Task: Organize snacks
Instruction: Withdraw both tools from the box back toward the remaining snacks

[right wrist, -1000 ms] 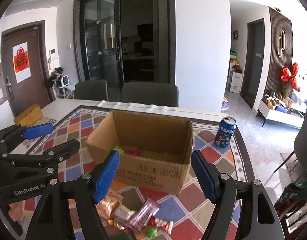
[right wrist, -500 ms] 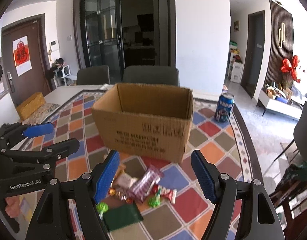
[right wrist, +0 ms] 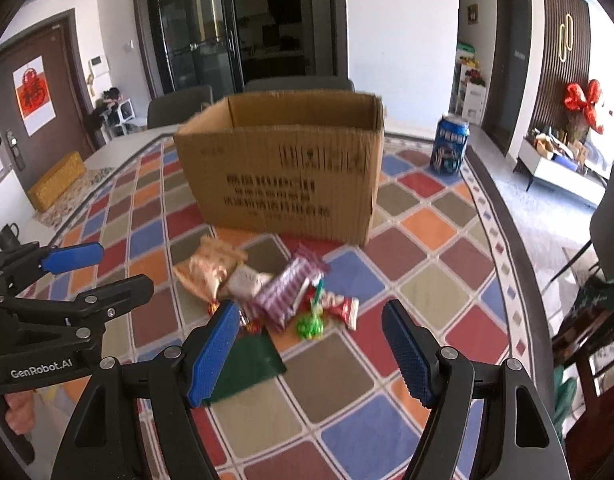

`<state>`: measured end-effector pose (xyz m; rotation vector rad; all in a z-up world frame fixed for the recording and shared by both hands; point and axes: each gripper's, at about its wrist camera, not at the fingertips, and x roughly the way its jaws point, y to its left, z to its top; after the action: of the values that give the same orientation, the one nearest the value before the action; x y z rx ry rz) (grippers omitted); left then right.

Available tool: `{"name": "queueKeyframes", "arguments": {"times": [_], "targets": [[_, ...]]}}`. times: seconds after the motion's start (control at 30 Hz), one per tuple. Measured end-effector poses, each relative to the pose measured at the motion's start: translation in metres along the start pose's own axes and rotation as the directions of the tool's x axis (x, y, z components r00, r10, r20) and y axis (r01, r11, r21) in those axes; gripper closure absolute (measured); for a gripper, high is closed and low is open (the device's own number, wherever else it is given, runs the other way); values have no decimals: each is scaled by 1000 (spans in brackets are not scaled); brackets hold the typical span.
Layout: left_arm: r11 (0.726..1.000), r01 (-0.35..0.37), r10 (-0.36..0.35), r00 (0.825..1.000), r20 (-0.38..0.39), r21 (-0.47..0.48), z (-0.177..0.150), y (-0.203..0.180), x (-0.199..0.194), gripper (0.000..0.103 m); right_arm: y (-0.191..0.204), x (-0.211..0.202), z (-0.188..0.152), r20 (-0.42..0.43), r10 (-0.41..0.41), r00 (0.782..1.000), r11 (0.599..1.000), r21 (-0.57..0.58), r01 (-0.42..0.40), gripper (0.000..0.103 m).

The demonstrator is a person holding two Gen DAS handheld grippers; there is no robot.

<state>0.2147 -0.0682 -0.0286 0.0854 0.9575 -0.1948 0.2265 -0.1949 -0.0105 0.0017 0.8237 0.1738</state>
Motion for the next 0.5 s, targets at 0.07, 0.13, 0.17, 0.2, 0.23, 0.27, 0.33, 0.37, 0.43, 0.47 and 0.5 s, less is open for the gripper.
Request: {"name": "queueKeyframes", "arguments": {"times": [0.07, 0.13, 0.17, 0.2, 0.23, 0.27, 0.33, 0.37, 0.43, 0.47, 0.5], "targets": [[1000, 3, -3, 1000, -21, -3, -6, -1, 5, 30, 0, 3, -4, -17, 3, 1000, 1000, 7, -3, 29], [1000, 7, -7, 999, -41, -6, -10, -2, 9, 30, -1, 6, -10, -36, 6, 999, 1000, 14, -5, 29], [1000, 10, -10, 999, -52, -9, -13, -2, 12, 30, -1, 8, -11, -41, 7, 999, 1000, 15, -6, 29], [1000, 12, -13, 998, -60, -10, -15, -2, 14, 30, 0, 9, -14, -50, 8, 999, 1000, 16, -7, 29], [1000, 13, -14, 997, -73, -13, -18, -2, 17, 30, 0, 11, -16, -56, 10, 998, 1000, 14, -9, 29], [1000, 15, -17, 996, -82, -15, -19, -3, 19, 30, 0, 13, -18, -62, 11, 998, 1000, 13, -10, 29], [1000, 20, -21, 995, -100, -18, -22, -3, 25, 30, 0, 16, -22, -79, 12, 997, 1000, 15, -11, 29], [1000, 18, -20, 993, -114, -19, -24, -3, 30, 30, 0, 19, -24, -87, 14, 996, 1000, 17, -12, 29], [1000, 21, -23, 991, -129, -20, -27, -3, 36, 30, -1, 23, -27, -102, 14, 995, 1000, 21, -12, 29], [1000, 23, -25, 990, -139, -22, -28, -3, 39, 31, -1, 25, -28, -108, 15, 994, 1000, 22, -12, 29], [999, 24, -27, 989, -147, -23, -29, -2, 43, 31, -2, 28, -30, -116, 15, 993, 1000, 24, -13, 29]]}}
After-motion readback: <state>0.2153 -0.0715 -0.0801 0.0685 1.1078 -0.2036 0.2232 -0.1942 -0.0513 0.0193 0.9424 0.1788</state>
